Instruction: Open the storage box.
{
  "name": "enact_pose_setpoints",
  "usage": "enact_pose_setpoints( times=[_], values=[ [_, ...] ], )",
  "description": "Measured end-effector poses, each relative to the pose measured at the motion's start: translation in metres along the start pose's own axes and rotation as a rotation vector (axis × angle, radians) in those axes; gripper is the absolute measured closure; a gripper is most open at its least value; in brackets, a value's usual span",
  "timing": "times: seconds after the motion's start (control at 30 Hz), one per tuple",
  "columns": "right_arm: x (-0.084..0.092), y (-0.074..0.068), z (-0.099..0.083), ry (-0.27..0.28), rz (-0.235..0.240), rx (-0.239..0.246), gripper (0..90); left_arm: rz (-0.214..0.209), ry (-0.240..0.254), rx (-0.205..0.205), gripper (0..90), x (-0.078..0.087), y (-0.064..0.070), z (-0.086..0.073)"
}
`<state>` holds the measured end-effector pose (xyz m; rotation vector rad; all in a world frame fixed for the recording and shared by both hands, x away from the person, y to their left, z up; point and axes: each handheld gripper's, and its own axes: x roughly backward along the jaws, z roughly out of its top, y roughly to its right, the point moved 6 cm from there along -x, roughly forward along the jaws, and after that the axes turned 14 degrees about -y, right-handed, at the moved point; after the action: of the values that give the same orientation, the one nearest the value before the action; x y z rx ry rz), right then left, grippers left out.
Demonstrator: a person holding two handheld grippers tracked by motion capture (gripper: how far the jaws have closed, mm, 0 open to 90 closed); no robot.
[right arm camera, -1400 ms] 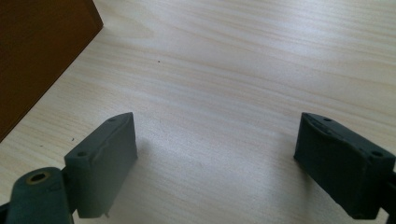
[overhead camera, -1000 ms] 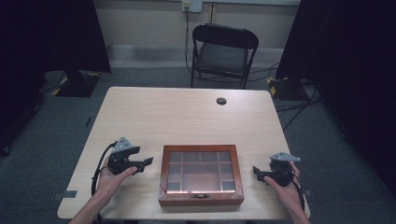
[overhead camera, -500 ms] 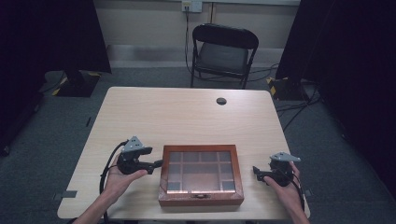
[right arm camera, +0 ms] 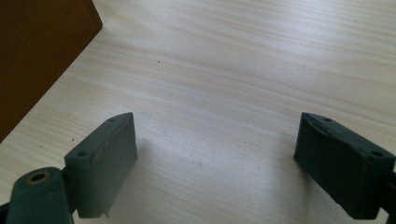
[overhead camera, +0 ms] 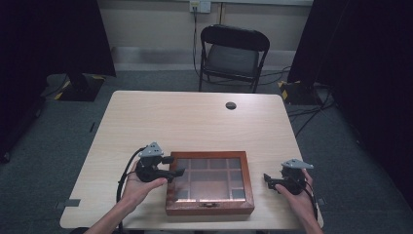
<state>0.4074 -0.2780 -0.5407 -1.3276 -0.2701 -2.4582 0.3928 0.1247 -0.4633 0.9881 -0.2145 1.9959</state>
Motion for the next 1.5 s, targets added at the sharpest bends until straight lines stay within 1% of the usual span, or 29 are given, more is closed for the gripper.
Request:
enact_pose_setpoints(
  times=[0.07,0.1,0.13,0.23,0.27,0.33,0.37,0.4,0.43,0.53,0.63,0.67,0.73,0.77,0.8,0.83,0.87,0.9,0.93,1.0,1.07,1.13,1.17,1.2,1.23,1.27,1.33,1.37,1.5],
  values=[
    [0.000,0.000,0.000,0.000,0.000,0.000,11.9,-0.019,-0.011,-0.007,34.7,-0.002,0.006,0.004],
    [0.000,0.000,0.000,0.000,0.000,0.000,11.8,-0.016,-0.023,-0.026,34.7,-0.002,0.009,0.005],
    [0.000,0.000,0.000,0.000,0.000,0.000,11.9,-0.014,-0.021,-0.043,34.7,-0.002,0.012,0.008],
    [0.000,0.000,0.000,0.000,0.000,0.000,11.9,-0.035,-0.014,-0.072,35.3,-0.004,0.021,0.016],
    [0.000,0.000,0.000,0.000,0.000,0.000,11.8,-0.042,-0.013,-0.072,35.6,-0.005,0.024,0.018],
    [0.000,0.000,0.000,0.000,0.001,0.000,11.8,-0.054,-0.026,-0.093,35.6,-0.008,0.030,0.019],
    [0.000,0.000,0.000,0.000,0.000,0.000,11.9,-0.054,-0.026,-0.093,34.5,-0.008,0.030,0.019],
    [0.000,0.000,0.000,0.000,0.001,0.001,11.9,-0.068,-0.045,-0.107,33.0,-0.012,0.037,0.019],
    [0.000,0.000,0.000,0.000,0.001,0.002,11.9,-0.083,-0.047,-0.119,32.8,-0.015,0.041,0.018],
    [0.000,0.000,0.000,0.000,0.001,0.002,11.9,-0.109,-0.070,-0.138,32.9,-0.019,0.053,0.014],
    [0.000,0.000,0.000,0.000,0.001,0.002,11.9,-0.112,-0.084,-0.151,38.1,-0.021,0.061,0.011],
    [0.000,0.000,0.000,-0.001,0.001,0.002,11.9,-0.139,-0.078,-0.158,38.8,-0.022,0.064,0.010],
    [0.000,0.000,0.000,0.000,0.001,0.002,11.9,-0.154,-0.091,-0.182,42.1,-0.025,0.069,0.007],
    [0.000,0.000,0.000,0.000,0.001,0.002,11.9,-0.154,-0.091,-0.182,44.0,-0.025,0.069,0.007],
    [0.000,0.000,0.000,0.000,0.001,0.002,11.9,-0.178,-0.100,-0.186,44.0,-0.026,0.073,0.005],
    [0.000,0.000,0.000,-0.001,0.001,0.002,11.9,-0.199,-0.097,-0.188,49.8,-0.028,0.075,0.005],
    [0.000,0.000,0.000,-0.001,0.001,0.002,11.9,-0.201,-0.111,-0.191,51.2,-0.030,0.077,0.003],
    [0.000,0.000,0.000,-0.001,0.001,0.002,11.9,-0.201,-0.111,-0.191,52.4,-0.030,0.077,0.003],
    [0.000,0.000,0.000,0.000,0.001,0.002,11.9,-0.213,-0.111,-0.196,52.4,-0.031,0.079,0.002],
    [0.000,0.000,0.000,-0.001,0.002,0.003,11.9,-0.214,-0.142,-0.210,57.6,-0.033,0.082,0.000],
    [0.000,0.000,0.000,-0.001,0.002,0.003,11.9,-0.239,-0.150,-0.225,60.6,-0.034,0.086,-0.002],
    [0.000,0.000,0.000,-0.001,0.002,0.002,11.9,-0.238,-0.172,-0.243,63.7,-0.036,0.089,-0.005],
    [0.000,0.000,0.000,-0.001,0.002,0.003,11.9,-0.238,-0.172,-0.243,64.9,-0.036,0.089,-0.005],
    [0.000,0.000,0.000,-0.001,0.002,0.003,11.9,-0.258,-0.178,-0.250,66.1,-0.038,0.092,-0.006],
    [0.000,0.000,0.000,-0.001,0.002,0.003,11.9,-0.255,-0.184,-0.251,68.4,-0.039,0.093,-0.007],
    [0.000,0.000,0.000,-0.001,0.002,0.002,11.9,-0.278,-0.173,-0.248,69.1,-0.039,0.093,-0.007],
    [0.000,0.000,0.000,-0.001,0.002,0.003,11.9,-0.286,-0.174,-0.245,70.5,-0.039,0.093,-0.007],
    [0.000,0.000,0.000,-0.001,0.002,0.003,11.9,-0.282,-0.174,-0.254,71.5,-0.040,0.093,-0.007],
    [0.000,0.000,0.000,-0.001,0.002,0.003,11.9,-0.285,-0.170,-0.257,73.7,-0.040,0.094,-0.007]
  ],
)
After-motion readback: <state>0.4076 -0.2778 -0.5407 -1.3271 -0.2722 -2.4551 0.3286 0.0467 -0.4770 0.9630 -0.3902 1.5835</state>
